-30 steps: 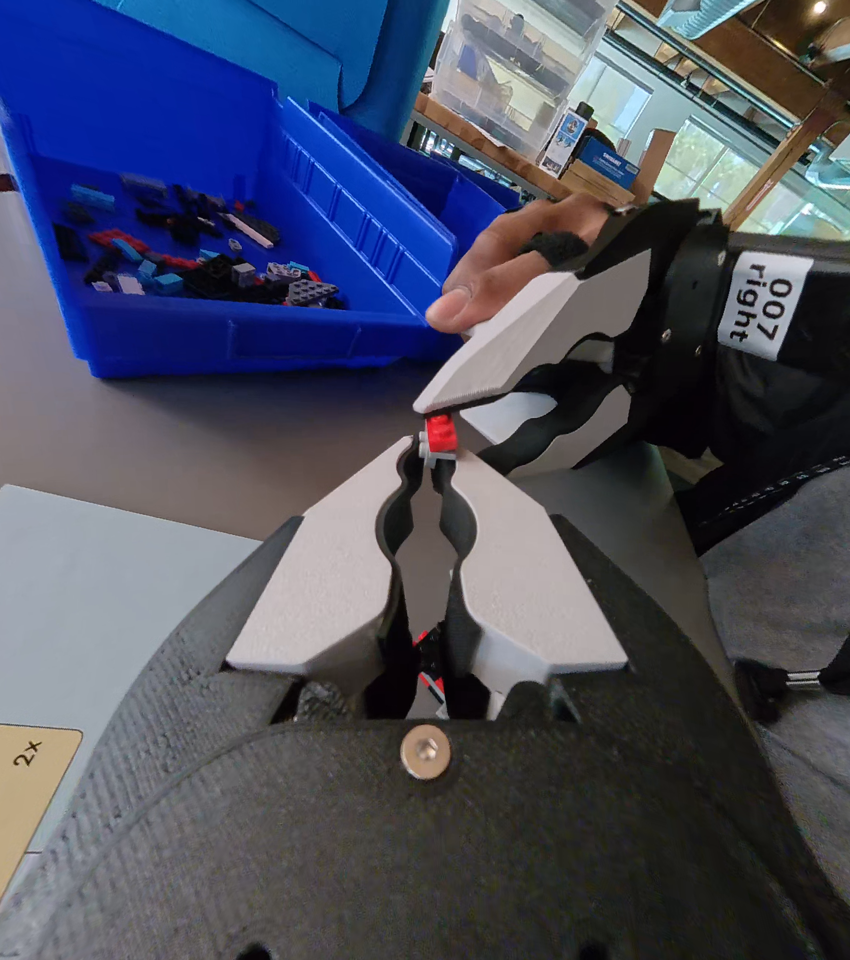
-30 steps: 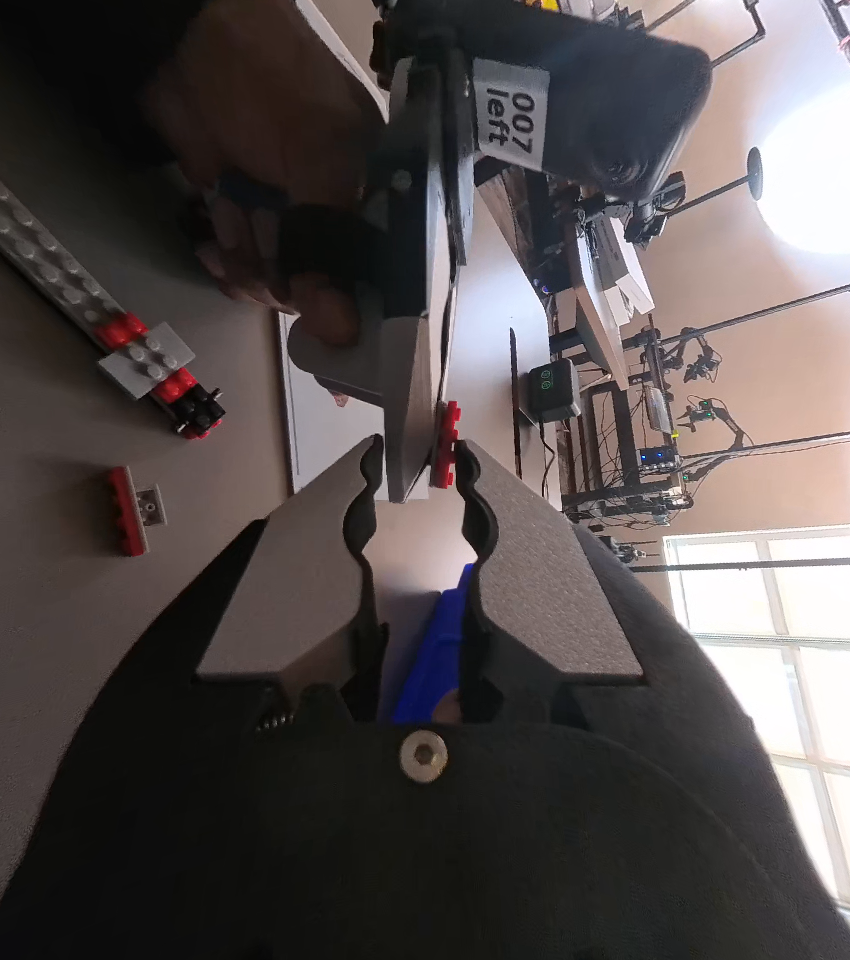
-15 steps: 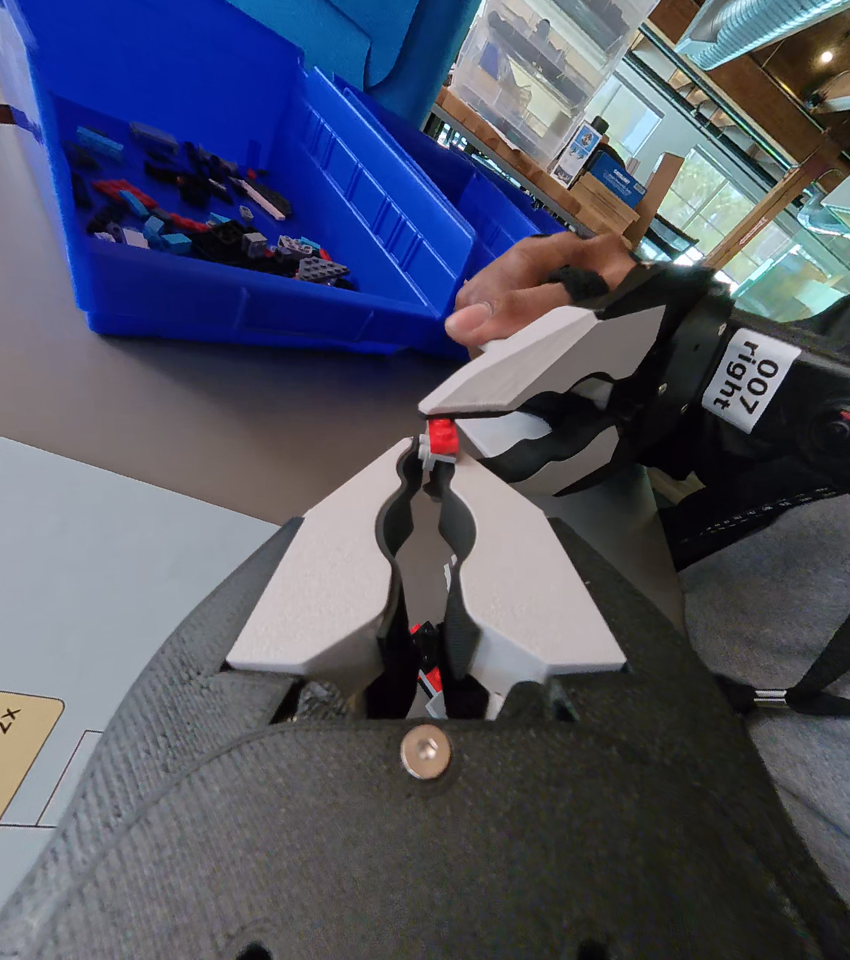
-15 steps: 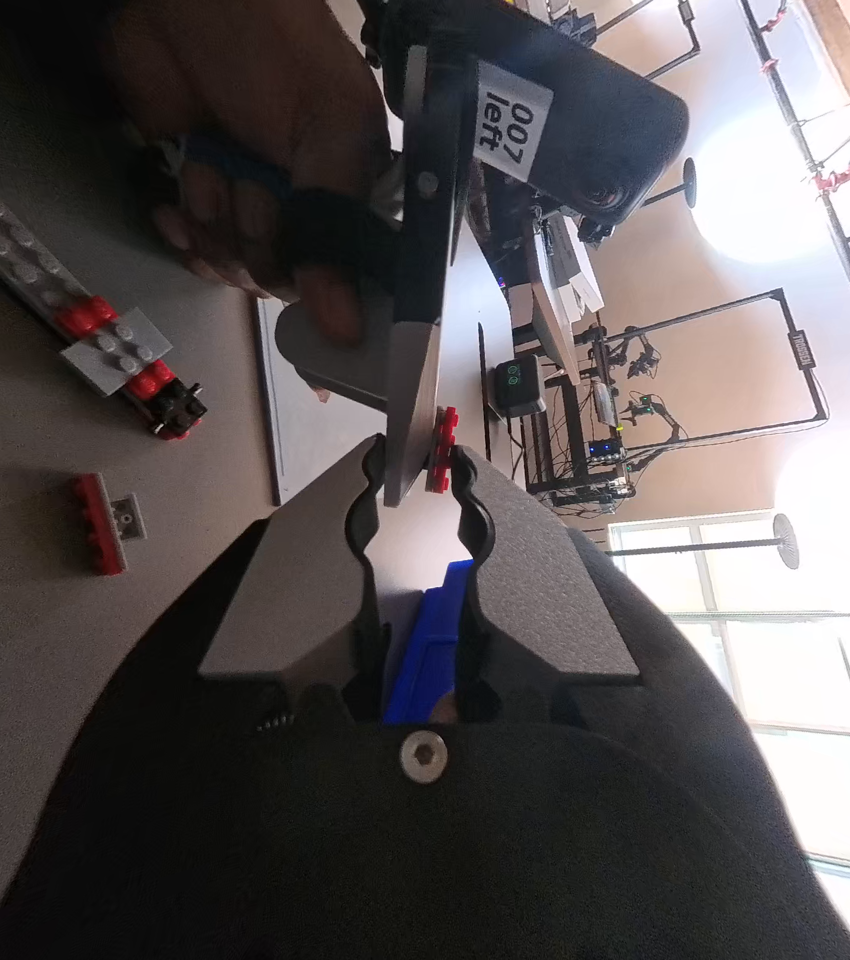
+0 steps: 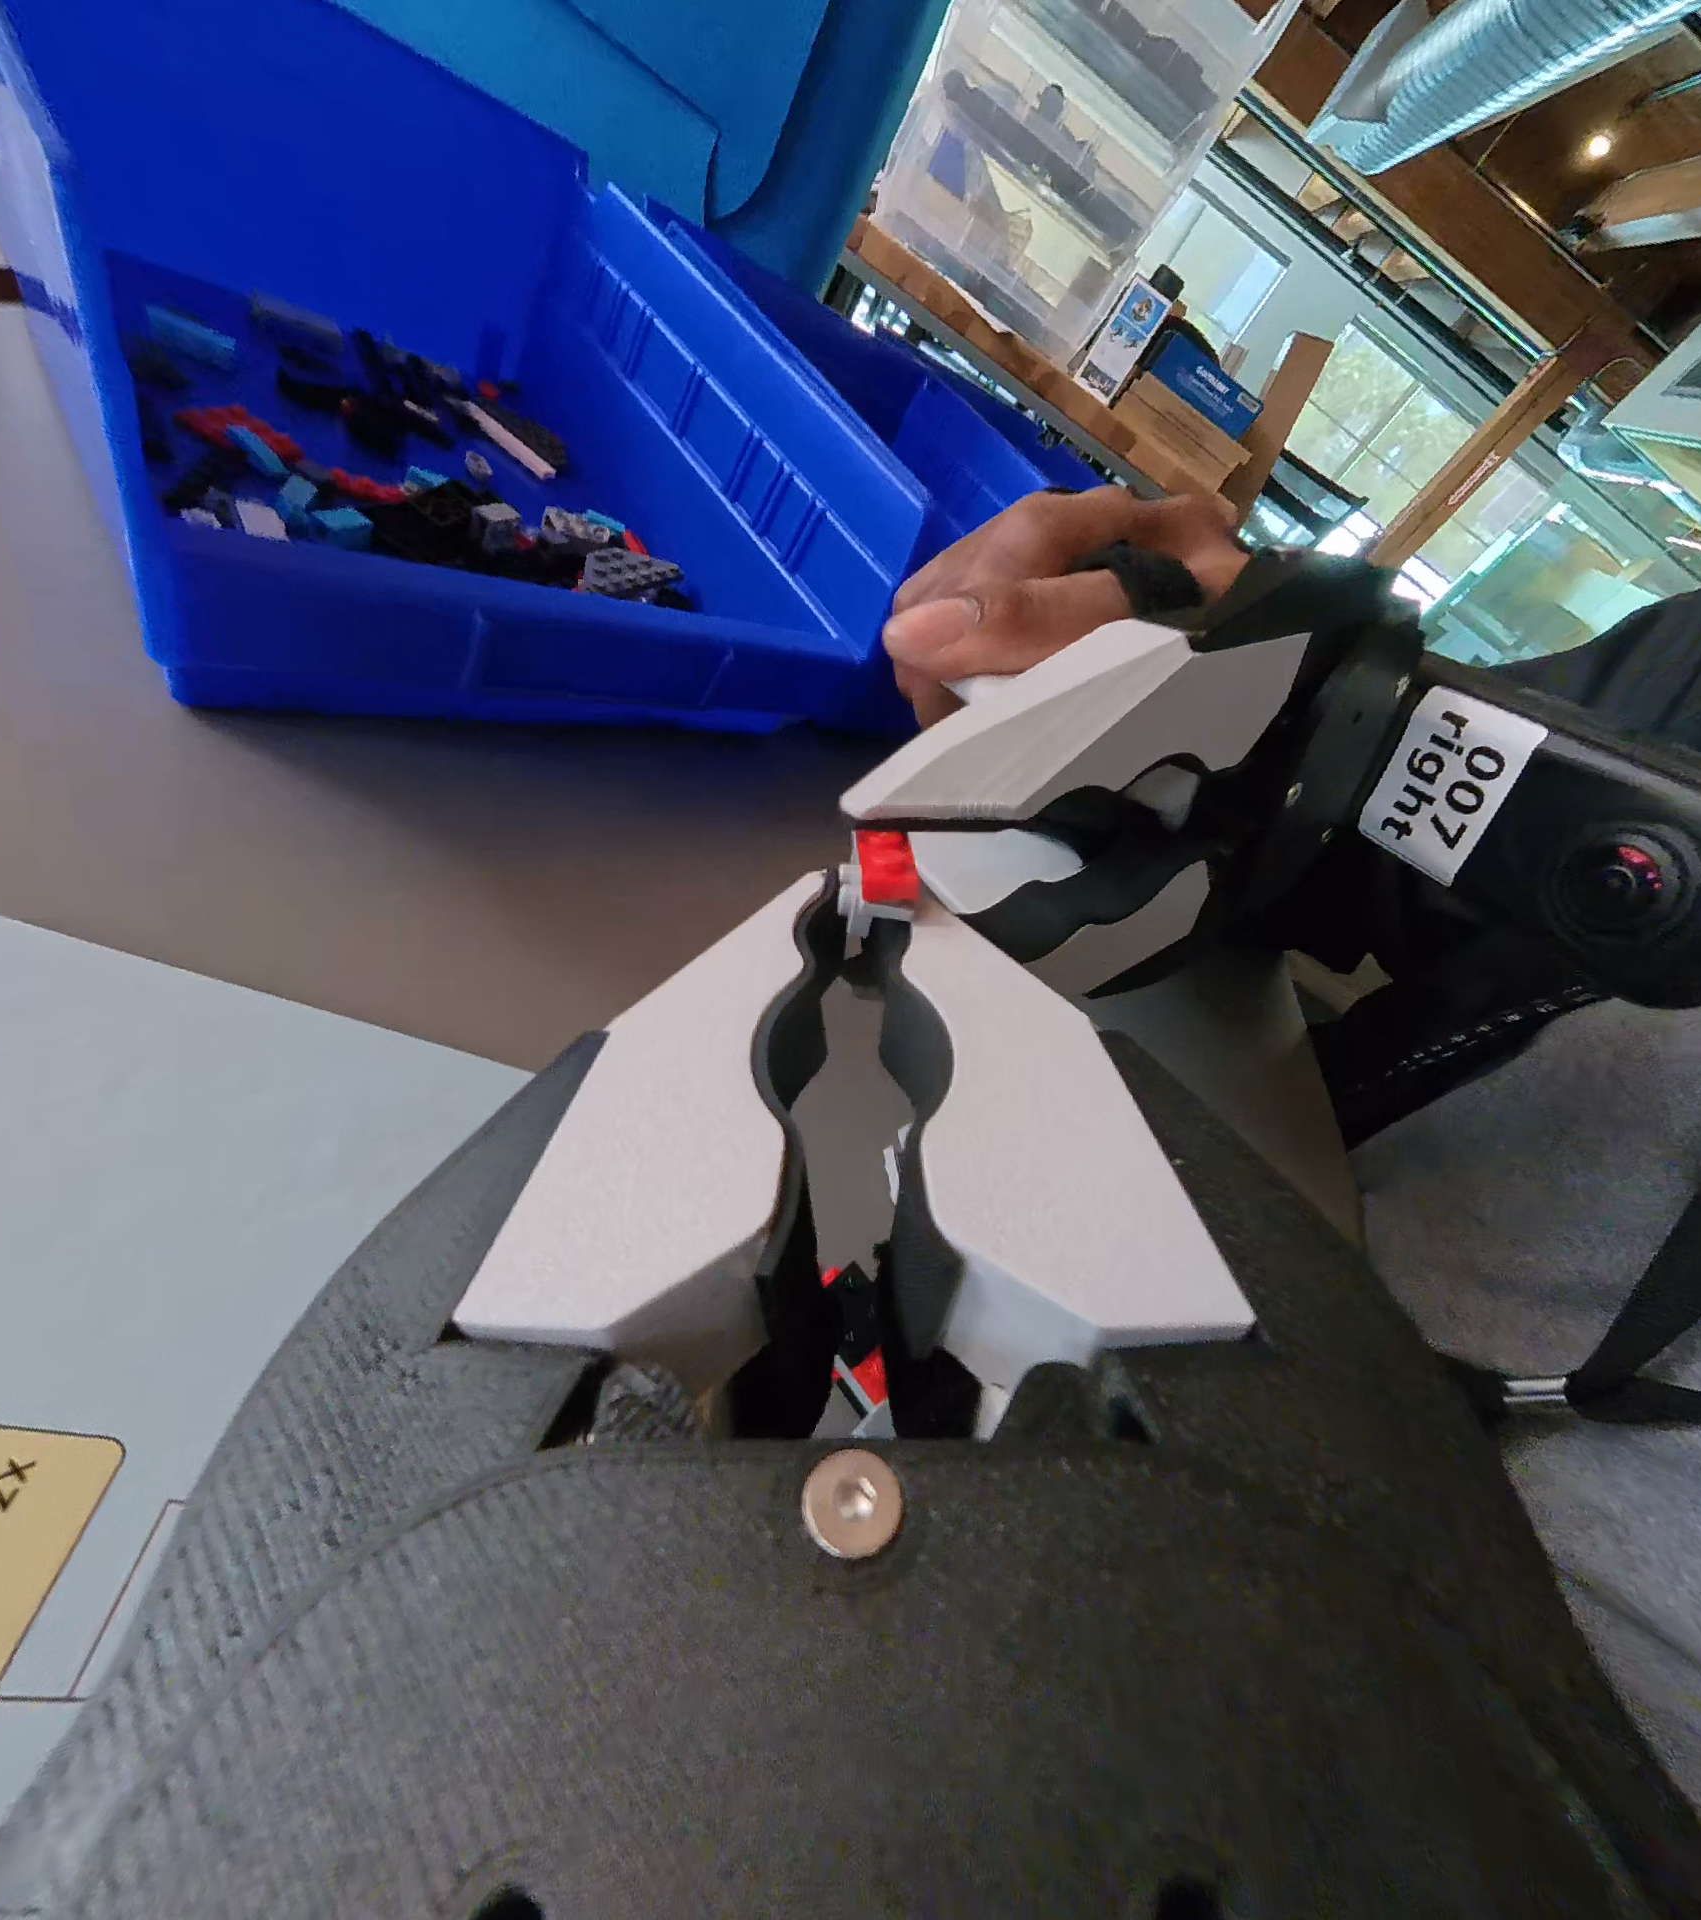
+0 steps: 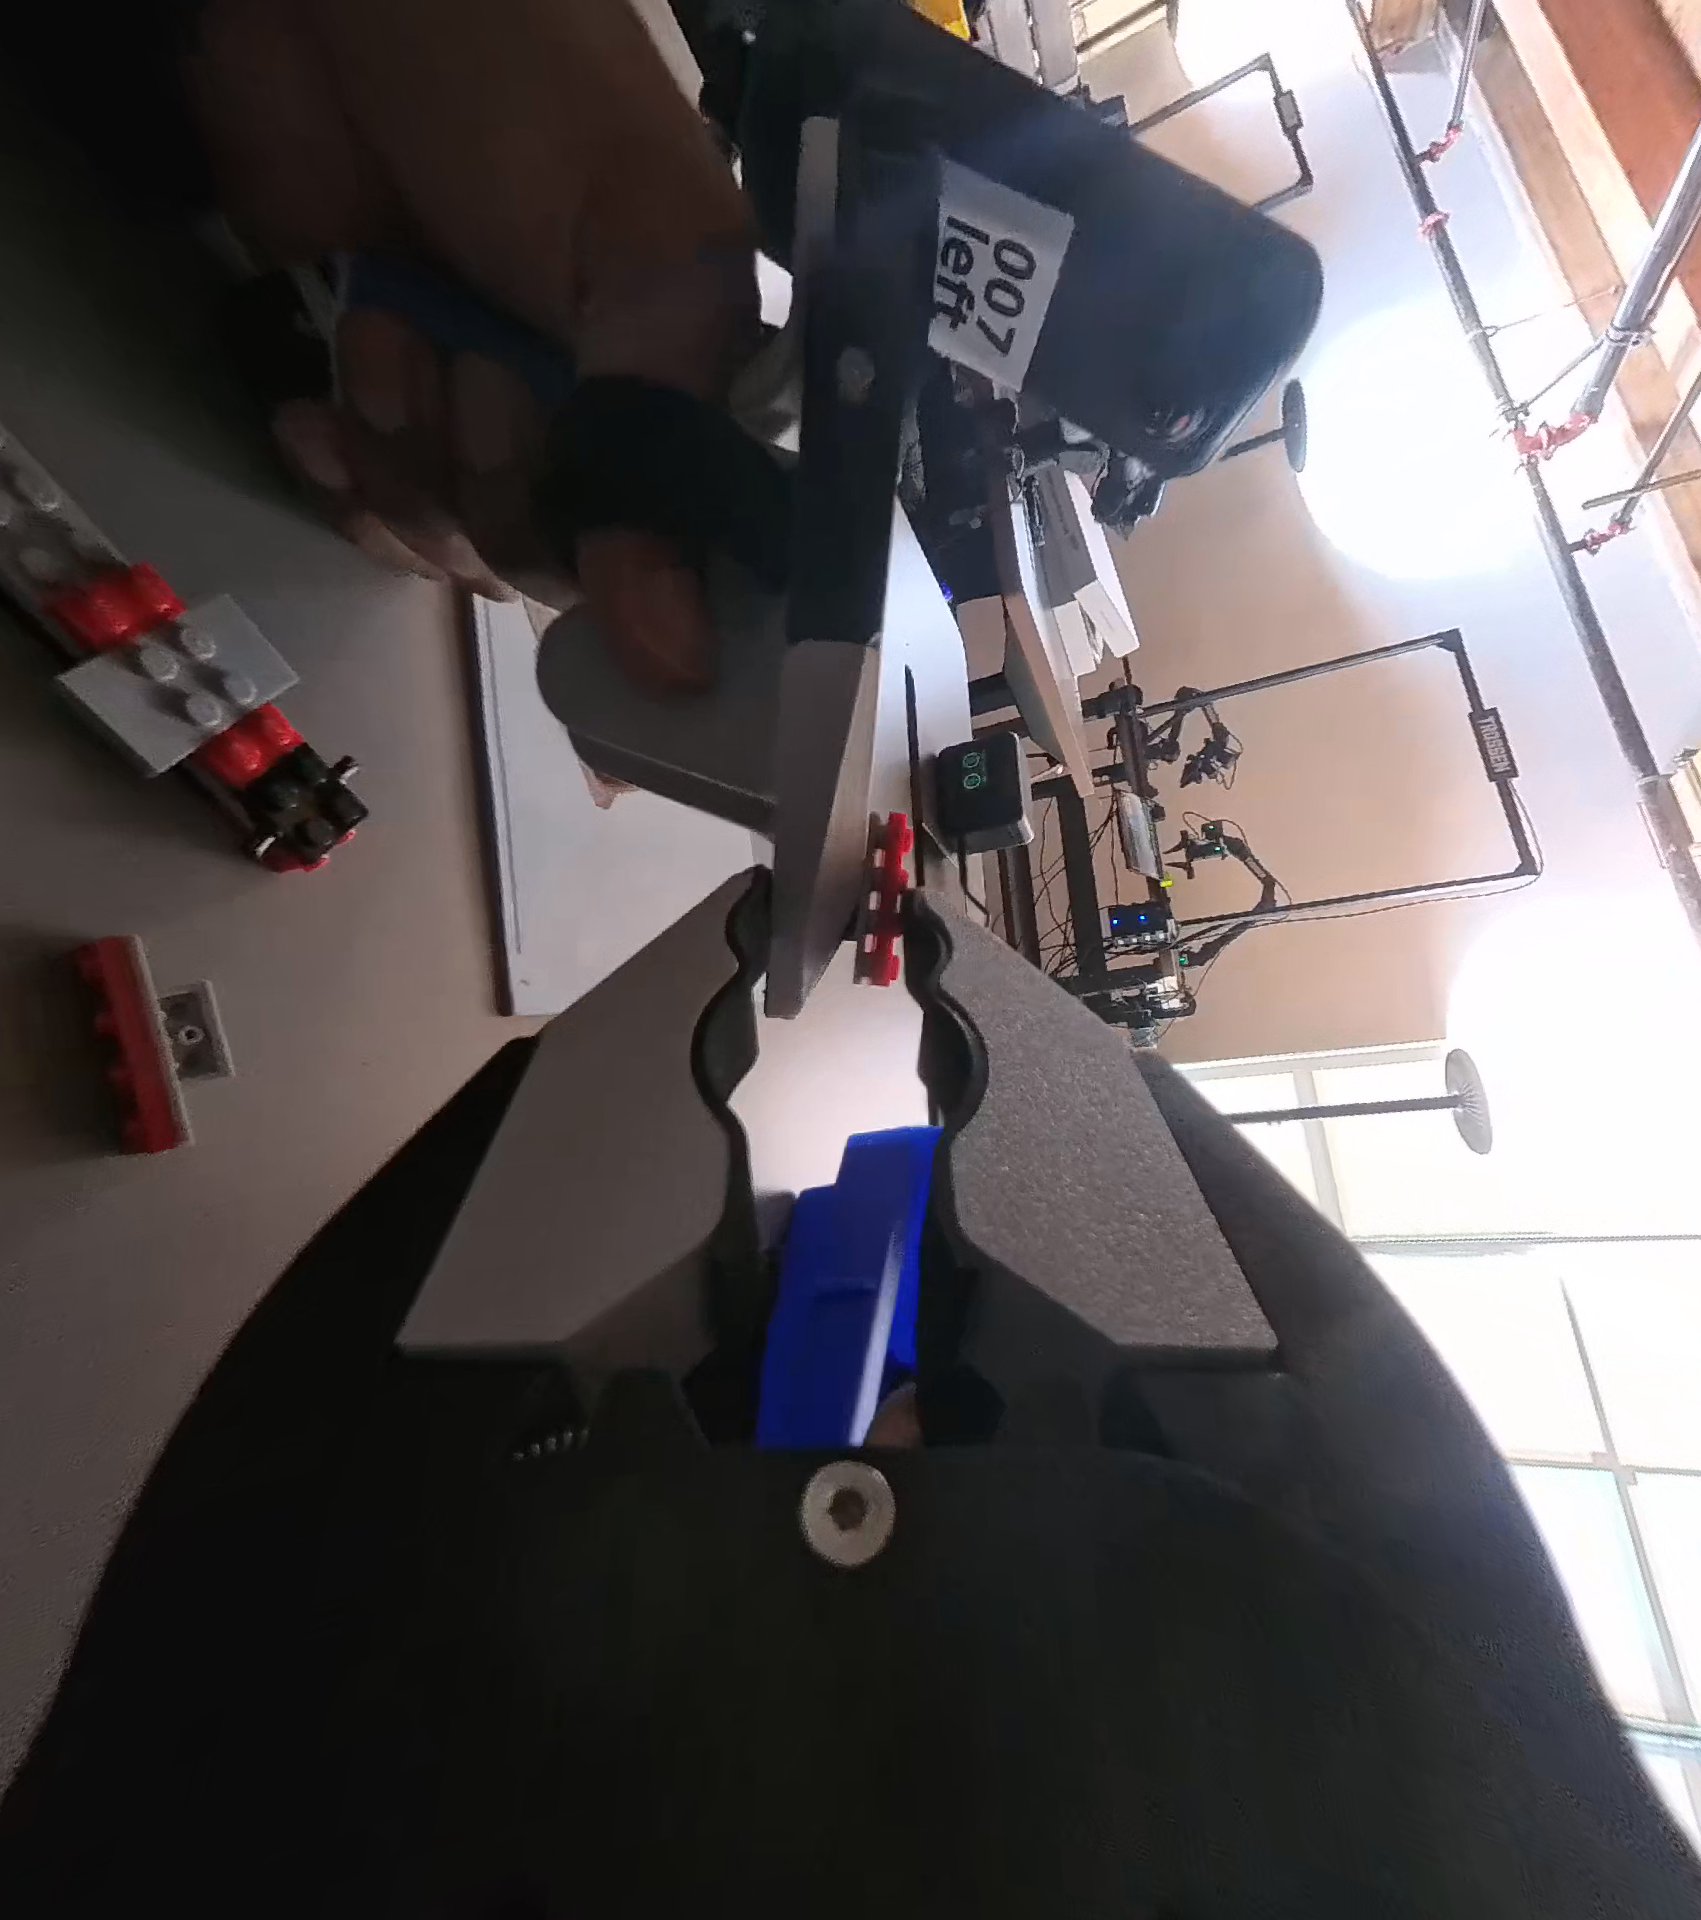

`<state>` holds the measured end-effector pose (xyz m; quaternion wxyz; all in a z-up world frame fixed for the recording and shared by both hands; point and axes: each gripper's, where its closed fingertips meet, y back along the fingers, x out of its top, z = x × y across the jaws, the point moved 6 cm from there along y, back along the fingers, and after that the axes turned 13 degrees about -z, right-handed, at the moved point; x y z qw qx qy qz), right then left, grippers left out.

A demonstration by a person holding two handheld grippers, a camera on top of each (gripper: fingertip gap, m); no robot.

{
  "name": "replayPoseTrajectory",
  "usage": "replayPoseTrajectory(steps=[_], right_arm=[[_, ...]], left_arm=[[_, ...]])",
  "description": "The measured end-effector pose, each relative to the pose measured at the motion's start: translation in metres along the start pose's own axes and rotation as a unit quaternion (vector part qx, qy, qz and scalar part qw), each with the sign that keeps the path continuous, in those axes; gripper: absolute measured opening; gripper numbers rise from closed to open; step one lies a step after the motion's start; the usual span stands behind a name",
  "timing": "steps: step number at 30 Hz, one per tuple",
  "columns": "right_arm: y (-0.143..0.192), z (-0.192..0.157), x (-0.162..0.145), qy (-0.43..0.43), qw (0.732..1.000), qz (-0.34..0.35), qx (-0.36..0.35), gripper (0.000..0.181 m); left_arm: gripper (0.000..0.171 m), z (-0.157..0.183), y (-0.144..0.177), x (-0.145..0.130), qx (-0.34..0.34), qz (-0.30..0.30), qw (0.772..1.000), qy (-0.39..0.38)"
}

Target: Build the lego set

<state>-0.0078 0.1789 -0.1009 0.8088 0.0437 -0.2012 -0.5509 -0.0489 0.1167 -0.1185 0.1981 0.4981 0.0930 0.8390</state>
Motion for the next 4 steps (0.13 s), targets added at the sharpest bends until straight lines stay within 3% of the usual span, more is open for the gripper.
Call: replayPoseTrajectory(steps=[4], right_arm=[[0.0032,0.0034,-0.0003,0.006,1.0,0.014,-0.006,0.028]], left_arm=[[0.001,0.0029,0.0004,0.0027,0.004,0.01,1.0,-0.025]])
